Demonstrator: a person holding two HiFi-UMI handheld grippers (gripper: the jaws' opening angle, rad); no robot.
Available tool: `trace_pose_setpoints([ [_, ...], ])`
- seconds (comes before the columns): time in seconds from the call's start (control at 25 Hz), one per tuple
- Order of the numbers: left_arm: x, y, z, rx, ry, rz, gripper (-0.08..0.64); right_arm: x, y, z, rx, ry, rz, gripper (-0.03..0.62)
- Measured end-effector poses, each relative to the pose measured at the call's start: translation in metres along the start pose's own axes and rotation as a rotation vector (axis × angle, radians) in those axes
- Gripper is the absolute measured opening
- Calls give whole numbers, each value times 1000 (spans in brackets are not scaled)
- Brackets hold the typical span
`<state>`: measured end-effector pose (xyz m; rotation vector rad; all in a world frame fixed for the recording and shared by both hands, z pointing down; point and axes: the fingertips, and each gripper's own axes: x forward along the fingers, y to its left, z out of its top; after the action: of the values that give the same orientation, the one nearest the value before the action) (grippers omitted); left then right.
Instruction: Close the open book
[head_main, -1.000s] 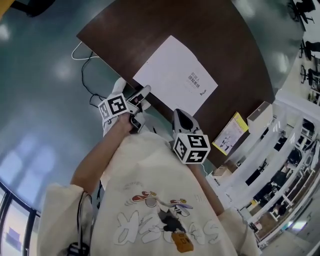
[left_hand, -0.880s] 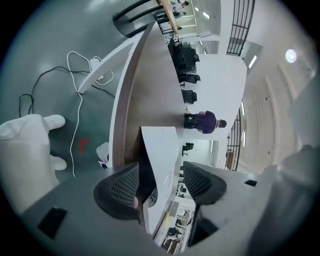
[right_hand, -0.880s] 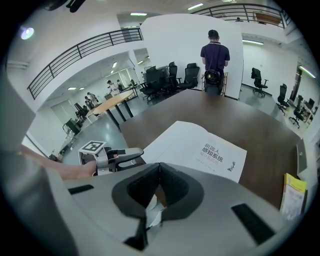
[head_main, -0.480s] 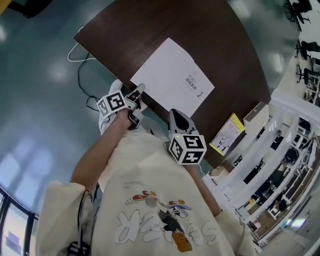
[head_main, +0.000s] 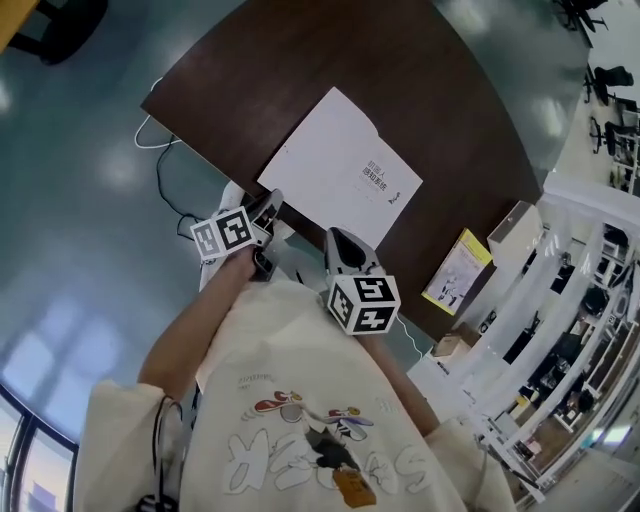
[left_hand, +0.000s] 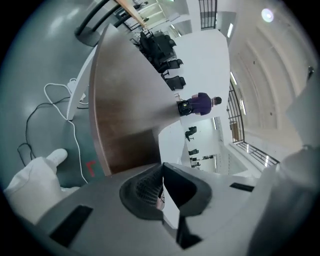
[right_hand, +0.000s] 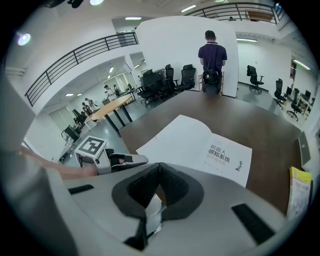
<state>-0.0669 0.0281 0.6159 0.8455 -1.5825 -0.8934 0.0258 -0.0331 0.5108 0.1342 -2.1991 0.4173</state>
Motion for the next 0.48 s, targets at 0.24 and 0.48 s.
trace_pose_setpoints([
  [0.24, -5, -24, -14, 234, 91, 18, 9, 3, -1, 3, 43, -30, 3, 8],
  [0.48, -3, -61, -32, 542, 183, -13, 8, 2, -6, 9, 146, -41, 11, 34],
])
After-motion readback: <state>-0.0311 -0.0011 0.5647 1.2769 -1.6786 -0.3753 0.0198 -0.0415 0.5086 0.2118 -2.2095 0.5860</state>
